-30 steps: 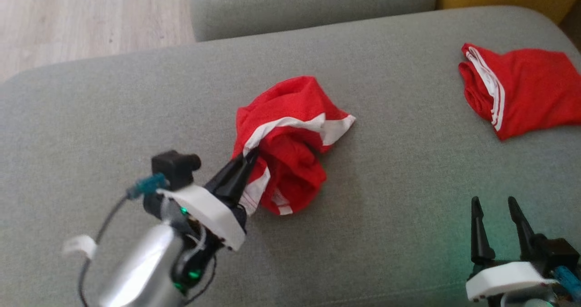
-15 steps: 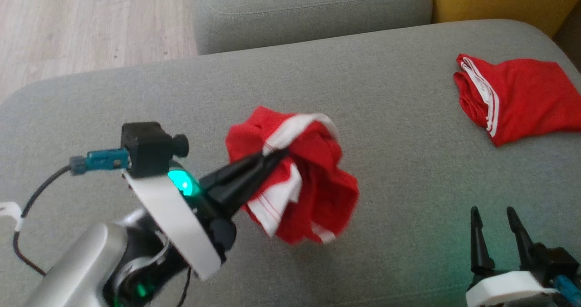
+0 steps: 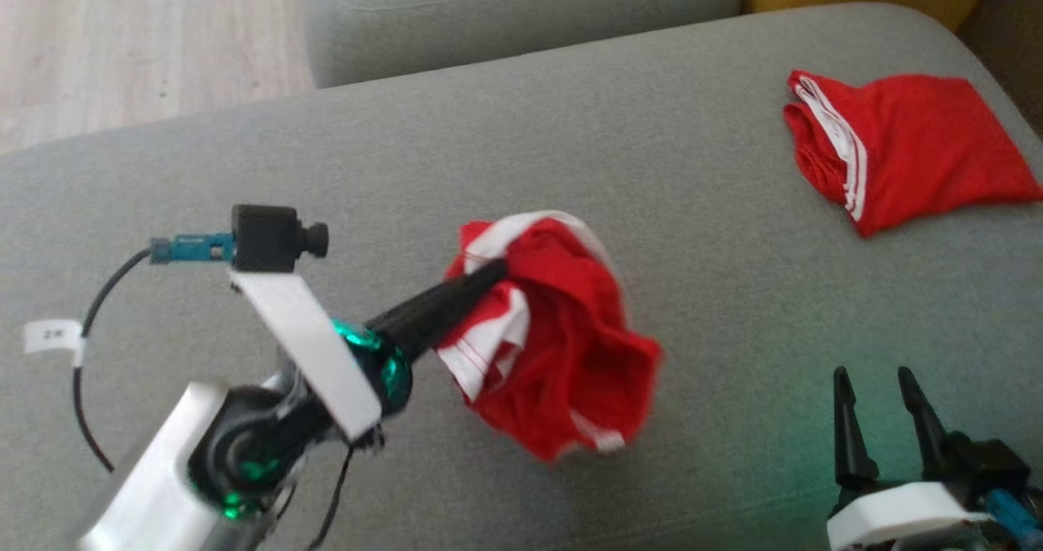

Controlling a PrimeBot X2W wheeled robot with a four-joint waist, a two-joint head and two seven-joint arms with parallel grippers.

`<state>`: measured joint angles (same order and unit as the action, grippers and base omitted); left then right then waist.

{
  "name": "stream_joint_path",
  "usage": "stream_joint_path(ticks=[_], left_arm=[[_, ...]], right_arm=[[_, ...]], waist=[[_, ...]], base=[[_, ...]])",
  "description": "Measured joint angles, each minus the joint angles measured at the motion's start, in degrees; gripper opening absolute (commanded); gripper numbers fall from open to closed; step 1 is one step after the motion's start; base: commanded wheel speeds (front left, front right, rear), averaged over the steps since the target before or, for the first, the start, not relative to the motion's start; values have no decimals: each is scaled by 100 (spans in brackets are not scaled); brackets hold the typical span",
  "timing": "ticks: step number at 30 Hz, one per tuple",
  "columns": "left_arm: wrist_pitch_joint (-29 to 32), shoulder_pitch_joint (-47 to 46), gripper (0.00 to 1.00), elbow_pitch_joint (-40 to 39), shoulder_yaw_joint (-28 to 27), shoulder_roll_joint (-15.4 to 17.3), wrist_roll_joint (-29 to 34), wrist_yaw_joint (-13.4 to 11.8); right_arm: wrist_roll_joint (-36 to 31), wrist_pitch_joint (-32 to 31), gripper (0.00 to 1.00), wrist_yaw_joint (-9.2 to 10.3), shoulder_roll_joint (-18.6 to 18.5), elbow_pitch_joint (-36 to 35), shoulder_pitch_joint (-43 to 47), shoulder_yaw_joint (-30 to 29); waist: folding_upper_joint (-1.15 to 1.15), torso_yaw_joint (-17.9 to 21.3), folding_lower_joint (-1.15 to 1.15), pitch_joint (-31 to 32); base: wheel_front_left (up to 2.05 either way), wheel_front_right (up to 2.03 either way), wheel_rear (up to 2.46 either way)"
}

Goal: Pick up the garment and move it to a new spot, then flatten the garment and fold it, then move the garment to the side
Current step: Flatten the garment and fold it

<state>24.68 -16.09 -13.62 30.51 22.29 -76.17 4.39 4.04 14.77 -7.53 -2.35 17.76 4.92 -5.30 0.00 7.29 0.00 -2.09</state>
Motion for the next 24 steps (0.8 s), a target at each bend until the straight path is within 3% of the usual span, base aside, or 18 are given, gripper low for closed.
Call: stream_joint_path(ticks=[3,7,8,10,12,16,19,24], left_arm=[[-163,-220,0,1110,-7,-218,140,-221],[-826,-666,4,2681,-76,-390,882,-504],[-1024,-783,18,3048,-136,-445,1033,-591],[-1382,-997,30,3673,-177,-508,1263,-659],[-1809,-1157,100,4158,-225,-591,1485,-702],[-2446,-1322,100,4738,-231,-668,1829,-634],[-2920,-1382,100,4916,44,-481,2492,-645],[-3456,-1518,100,4699,478,-186,3406,-867]], right_arm=[[-1,0,100,0,0,14,-82,27],[0,0,100,0,0,13,-216,87],[0,0,100,0,0,13,-219,88],[0,0,100,0,0,16,-218,85],[4,0,100,0,0,19,-217,76],[52,0,100,0,0,20,-215,51],[53,0,100,0,0,20,-213,-1],[52,0,100,0,0,18,-208,-89]], waist=[[0,120,0,-63],[0,303,0,-156],[0,345,0,-177],[0,417,0,-218],[0,467,0,-252],[0,472,0,-268],[0,425,0,-255],[0,259,0,-236]], base=[[0,0,0],[0,0,0],[0,0,0],[0,0,0],[0,0,0],[0,0,0],[0,0,0],[0,0,0]])
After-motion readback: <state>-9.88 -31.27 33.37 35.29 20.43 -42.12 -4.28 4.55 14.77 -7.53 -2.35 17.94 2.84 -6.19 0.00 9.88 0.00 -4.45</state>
